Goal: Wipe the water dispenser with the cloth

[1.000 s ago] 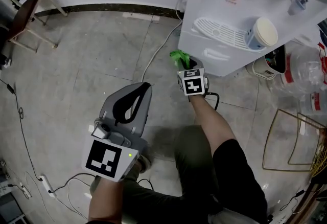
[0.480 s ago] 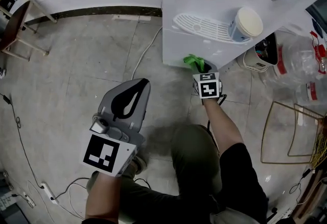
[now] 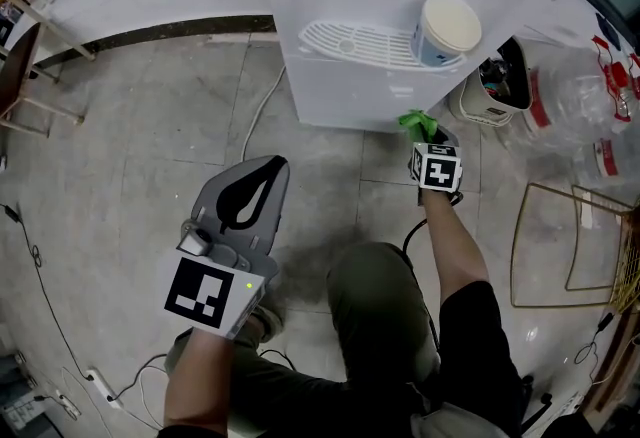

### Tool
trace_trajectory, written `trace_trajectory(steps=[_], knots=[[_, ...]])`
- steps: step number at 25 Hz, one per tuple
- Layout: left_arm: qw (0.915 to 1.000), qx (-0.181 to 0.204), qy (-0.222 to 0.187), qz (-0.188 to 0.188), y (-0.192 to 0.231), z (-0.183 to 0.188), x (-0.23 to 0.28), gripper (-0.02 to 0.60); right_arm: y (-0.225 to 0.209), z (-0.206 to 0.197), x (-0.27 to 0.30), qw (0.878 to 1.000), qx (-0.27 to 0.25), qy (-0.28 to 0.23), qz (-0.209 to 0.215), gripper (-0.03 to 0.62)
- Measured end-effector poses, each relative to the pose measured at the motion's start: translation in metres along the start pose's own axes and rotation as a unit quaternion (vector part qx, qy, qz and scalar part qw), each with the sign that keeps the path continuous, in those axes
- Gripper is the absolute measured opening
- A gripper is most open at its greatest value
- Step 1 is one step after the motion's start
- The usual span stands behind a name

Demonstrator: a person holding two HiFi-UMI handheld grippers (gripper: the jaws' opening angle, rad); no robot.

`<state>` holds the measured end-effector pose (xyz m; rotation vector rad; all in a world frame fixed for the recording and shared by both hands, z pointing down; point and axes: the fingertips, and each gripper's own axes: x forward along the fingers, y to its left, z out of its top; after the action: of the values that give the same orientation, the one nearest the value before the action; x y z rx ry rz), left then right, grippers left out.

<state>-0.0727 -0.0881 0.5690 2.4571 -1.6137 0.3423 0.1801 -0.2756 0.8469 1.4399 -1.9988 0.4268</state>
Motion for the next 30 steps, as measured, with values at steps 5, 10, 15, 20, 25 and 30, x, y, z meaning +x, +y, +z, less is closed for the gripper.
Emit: trace_trajectory(steps=[5,10,15,20,25,30], knots=[[1.0,0.0,0.001,0.002,-0.001,-0.001,0.0,0.003,-0.023,-0.007,-0.008,1.0,0.013,-0.001,-0.02,0.081],[0.9999,0.002,-0.008,0.01,0.005,0.004,-0.007,0.003,0.04,-0.008,-0.014,0.997,-0.057,-0.011,0.059,0.081],[0.9998,0.001,-0.008,0.019,0.011,0.004,-0.019,0.003,0.153,-0.008,-0.004,0.978,-0.133,-0.003,0.163,0.081],[0.999,-0.002,-0.003,0.045,0.025,-0.002,-0.044,0.003,0.242,0.01,0.019,0.962,-0.178,-0.01,0.206,0.081],[0.997,-0.013,0.008,0.076,0.044,-0.017,-0.069,0.003,0.285,0.018,0.044,0.961,-0.192,0.006,0.199,0.081],[0.9958,-0.018,0.014,0.088,0.057,-0.021,-0.078,0.003,0.281,0.013,0.068,0.969,-0.18,0.04,0.165,0.081]])
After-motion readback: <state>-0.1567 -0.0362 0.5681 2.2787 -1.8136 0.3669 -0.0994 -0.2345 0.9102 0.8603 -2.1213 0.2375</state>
